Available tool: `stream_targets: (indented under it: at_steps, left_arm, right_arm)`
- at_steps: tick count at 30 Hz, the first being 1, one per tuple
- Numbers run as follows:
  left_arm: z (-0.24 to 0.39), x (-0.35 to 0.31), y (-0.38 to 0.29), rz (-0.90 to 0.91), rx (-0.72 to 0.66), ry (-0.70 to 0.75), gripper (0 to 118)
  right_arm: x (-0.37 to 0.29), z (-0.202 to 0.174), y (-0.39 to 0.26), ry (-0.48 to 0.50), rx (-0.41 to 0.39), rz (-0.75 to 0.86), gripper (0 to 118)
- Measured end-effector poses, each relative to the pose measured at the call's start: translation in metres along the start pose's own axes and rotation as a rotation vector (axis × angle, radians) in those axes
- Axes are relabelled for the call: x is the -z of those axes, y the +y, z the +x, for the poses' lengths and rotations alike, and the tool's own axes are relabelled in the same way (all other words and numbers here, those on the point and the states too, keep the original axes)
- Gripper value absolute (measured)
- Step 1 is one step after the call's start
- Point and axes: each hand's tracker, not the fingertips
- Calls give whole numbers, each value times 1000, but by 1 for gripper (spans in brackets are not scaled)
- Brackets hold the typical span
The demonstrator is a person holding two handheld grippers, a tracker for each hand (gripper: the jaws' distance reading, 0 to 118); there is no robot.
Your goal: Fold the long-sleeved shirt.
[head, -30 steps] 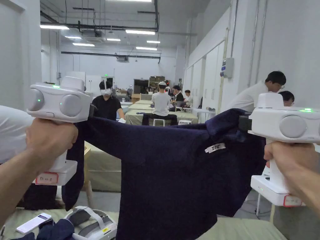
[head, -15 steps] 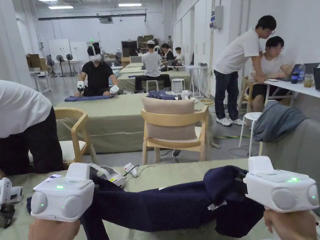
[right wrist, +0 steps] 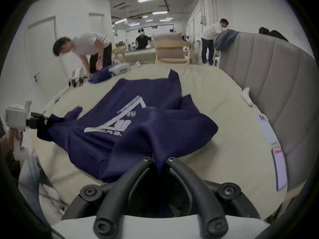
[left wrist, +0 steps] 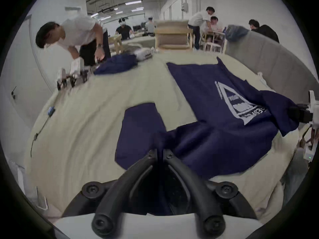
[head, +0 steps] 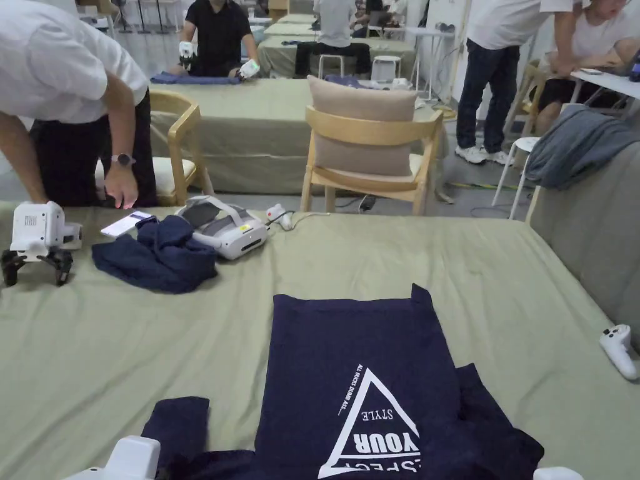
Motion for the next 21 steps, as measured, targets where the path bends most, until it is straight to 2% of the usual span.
stream_targets:
  at_steps: [1, 3, 5, 6, 7, 8, 9, 11, 12, 14, 15, 16, 17, 18, 19, 21]
  left_arm:
    - [0, 0, -7, -10, -12, 1, 7]
    - [-3, 11, -16, -69, -97, -33, 7]
    - [-5, 24, -18, -97, -128, -31, 11]
    - [-5, 26, -14, -78, -117, -19, 22]
    - [-2, 26, -9, -81, -118, 4, 48]
    - [-1, 23, -3, -71, -114, 60, 92]
    - [1, 16, 2, -40, -106, 82, 111]
    - [2, 9, 17, 81, -128, 52, 102]
    - [6, 5, 25, 119, -149, 50, 103]
    - [12, -22, 39, 214, -191, 75, 109]
    - [19, -26, 42, 256, -200, 89, 108]
    - [26, -30, 43, 291, -203, 101, 100]
    - [32, -64, 45, 325, -212, 73, 68]
    - [38, -71, 42, 374, -223, 45, 30]
    - [44, -72, 39, 391, -236, 56, 4]
    - [57, -72, 33, 368, -238, 72, 3]
  right_arm:
    - [1, -2, -8, -2, 0, -13, 6]
    - [7, -1, -26, 16, 53, -33, 6]
    - [17, 2, -28, 10, 52, -68, 9]
    - [18, 2, -28, 3, 51, -69, 24]
    - [17, 1, -24, -30, 28, -89, 51]
    - [13, 3, -15, -91, 12, -70, 96]
    - [6, 4, -8, -107, 16, -15, 118]
    - [-22, -6, 13, -119, 7, 108, 117]
    - [-35, -5, 29, -156, 20, 158, 117]
    - [-54, -21, 48, -163, -6, 275, 117]
    - [-62, -30, 55, -175, -9, 318, 116]
    - [-64, -33, 57, -180, -14, 354, 108]
    - [-68, -41, 57, -148, -26, 391, 77]
    - [-70, -50, 57, -126, -46, 425, 33]
    - [-71, -60, 55, -130, -67, 454, 0]
    - [-63, -77, 48, -178, -108, 489, 0]
